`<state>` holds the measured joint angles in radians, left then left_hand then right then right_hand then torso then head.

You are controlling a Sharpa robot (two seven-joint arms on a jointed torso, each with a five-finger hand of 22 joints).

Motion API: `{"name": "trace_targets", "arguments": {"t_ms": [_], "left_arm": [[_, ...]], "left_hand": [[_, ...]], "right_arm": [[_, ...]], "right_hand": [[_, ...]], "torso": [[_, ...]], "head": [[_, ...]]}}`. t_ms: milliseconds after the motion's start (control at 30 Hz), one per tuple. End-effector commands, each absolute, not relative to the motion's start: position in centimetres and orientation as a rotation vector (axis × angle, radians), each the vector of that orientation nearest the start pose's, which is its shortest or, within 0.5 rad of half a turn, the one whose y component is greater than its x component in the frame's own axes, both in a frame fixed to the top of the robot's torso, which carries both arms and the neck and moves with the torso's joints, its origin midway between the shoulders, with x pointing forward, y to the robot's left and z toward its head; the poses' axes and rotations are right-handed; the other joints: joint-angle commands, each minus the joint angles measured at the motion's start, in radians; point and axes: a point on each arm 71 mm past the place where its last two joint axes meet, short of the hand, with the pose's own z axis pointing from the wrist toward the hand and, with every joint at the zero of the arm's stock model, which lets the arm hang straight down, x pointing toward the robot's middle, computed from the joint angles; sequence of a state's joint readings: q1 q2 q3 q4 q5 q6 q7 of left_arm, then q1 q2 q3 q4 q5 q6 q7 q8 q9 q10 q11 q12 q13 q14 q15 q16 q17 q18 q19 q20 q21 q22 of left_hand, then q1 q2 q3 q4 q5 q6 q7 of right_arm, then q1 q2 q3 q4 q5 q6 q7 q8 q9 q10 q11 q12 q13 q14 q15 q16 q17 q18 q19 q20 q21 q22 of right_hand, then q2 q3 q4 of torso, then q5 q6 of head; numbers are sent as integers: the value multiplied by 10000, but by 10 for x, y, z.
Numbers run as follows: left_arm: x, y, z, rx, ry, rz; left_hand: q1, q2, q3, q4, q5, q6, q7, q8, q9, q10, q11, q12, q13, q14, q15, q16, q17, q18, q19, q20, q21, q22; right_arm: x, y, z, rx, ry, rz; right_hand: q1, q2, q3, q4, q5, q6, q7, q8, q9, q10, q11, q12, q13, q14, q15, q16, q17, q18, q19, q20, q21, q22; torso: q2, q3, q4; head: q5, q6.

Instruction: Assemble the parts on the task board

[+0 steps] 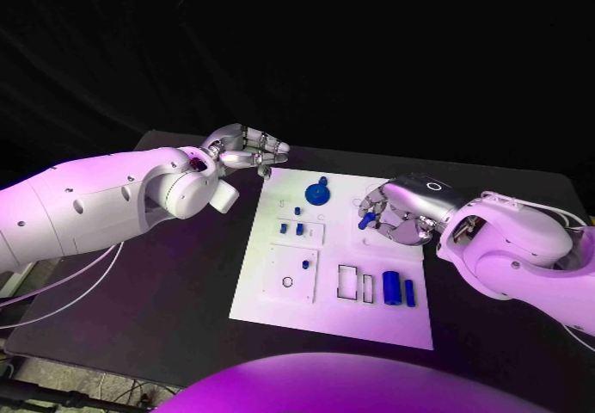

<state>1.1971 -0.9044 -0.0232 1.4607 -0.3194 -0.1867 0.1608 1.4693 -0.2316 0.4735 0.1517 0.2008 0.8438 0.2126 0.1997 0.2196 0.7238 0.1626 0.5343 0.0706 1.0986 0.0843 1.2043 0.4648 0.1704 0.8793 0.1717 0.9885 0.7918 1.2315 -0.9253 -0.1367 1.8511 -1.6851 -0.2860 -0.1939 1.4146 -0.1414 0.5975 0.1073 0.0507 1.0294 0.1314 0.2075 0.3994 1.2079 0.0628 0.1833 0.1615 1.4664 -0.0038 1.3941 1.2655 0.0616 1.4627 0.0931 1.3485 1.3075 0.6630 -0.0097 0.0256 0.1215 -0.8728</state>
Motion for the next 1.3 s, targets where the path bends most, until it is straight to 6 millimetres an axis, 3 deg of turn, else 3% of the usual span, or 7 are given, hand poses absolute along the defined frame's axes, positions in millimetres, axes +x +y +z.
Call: {"name": "trace_targets", "arguments": {"t_ms": [33, 200, 400, 567, 900, 1300], "left_arm": [[496, 246, -188, -8904, 17072, -13326], [496, 245, -188, -8889, 17071, -13376], [497, 241, -188, -8882, 17040, -13474], [497, 238, -187, -8869, 17045, -13542], [497, 237, -187, -8863, 17059, -13577], [497, 237, -187, -8865, 17084, -13581]], "left_hand": [[80, -1, 70, -3, 39, 62, 55, 25, -15, -63, -15, 37, -12, -32, -34, 49, -17, 144, -18, 48, -25, 14], [80, -1, 70, -3, 39, 62, 55, 25, -15, -63, -15, 37, -12, -32, -34, 49, -17, 144, -18, 48, -25, 14], [83, -4, 75, -5, 39, 61, 56, 24, -17, -71, -15, 38, -13, -34, -33, 50, -20, 143, -19, 49, -23, 15], [83, -4, 75, -5, 39, 61, 56, 24, -17, -71, -15, 38, -13, -34, -33, 50, -20, 143, -19, 49, -23, 15], [80, -7, 83, -2, 36, 61, 57, 22, -19, -82, -13, 43, -14, -38, -31, 54, -25, 143, -19, 50, -21, 17], [80, -7, 83, -2, 36, 61, 57, 22, -19, -82, -13, 43, -14, -38, -31, 54, -25, 143, -19, 50, -21, 17]], "right_arm": [[395, -130, -173, -4888, 16232, 7706], [383, -102, -175, -5412, 16041, 8459], [364, -62, -190, -6067, 15925, 9575], [354, -44, -205, -6282, 16069, 10052], [352, -34, -229, -6404, 16506, 10115], [352, -30, -244, -6557, 16857, 9937]], "right_hand": [[-116, 20, 4, -77, 30, 86, 1, 120, 261, 75, 5, -75, -15, 429, -92, 34, -2, -152, 155, -17, 42, 1799], [-121, 15, 8, -84, 34, 82, 2, 119, 263, 73, 5, -83, -18, 427, -93, 30, -10, -148, 147, -17, 24, 1793], [-124, 14, 31, -111, 48, 74, 8, 119, 268, 74, 6, -108, -25, 424, -93, 23, -22, -139, 129, -18, -19, 1780], [-125, 16, 44, -125, 54, 70, 12, 119, 271, 76, 8, -118, -28, 423, -93, 19, -30, -130, 112, -18, -59, 1766], [-130, 13, 52, -137, 59, 66, 19, 119, 274, 78, 11, -128, -31, 422, -92, 17, -35, -128, 106, -18, -72, 1762], [-153, 7, 59, -149, 62, 61, 31, 120, 280, 86, 19, -144, -35, 419, -87, 10, -48, -122, 94, -17, -101, 1753]], "torso": [[19, 0, 0], [20, 5, -3], [42, 2, 37], [39, -7, 33], [33, 18, 17], [52, 18, 22]], "head": [[16, 2], [34, 2], [81, 2], [142, 2], [242, 2], [276, 2]]}}
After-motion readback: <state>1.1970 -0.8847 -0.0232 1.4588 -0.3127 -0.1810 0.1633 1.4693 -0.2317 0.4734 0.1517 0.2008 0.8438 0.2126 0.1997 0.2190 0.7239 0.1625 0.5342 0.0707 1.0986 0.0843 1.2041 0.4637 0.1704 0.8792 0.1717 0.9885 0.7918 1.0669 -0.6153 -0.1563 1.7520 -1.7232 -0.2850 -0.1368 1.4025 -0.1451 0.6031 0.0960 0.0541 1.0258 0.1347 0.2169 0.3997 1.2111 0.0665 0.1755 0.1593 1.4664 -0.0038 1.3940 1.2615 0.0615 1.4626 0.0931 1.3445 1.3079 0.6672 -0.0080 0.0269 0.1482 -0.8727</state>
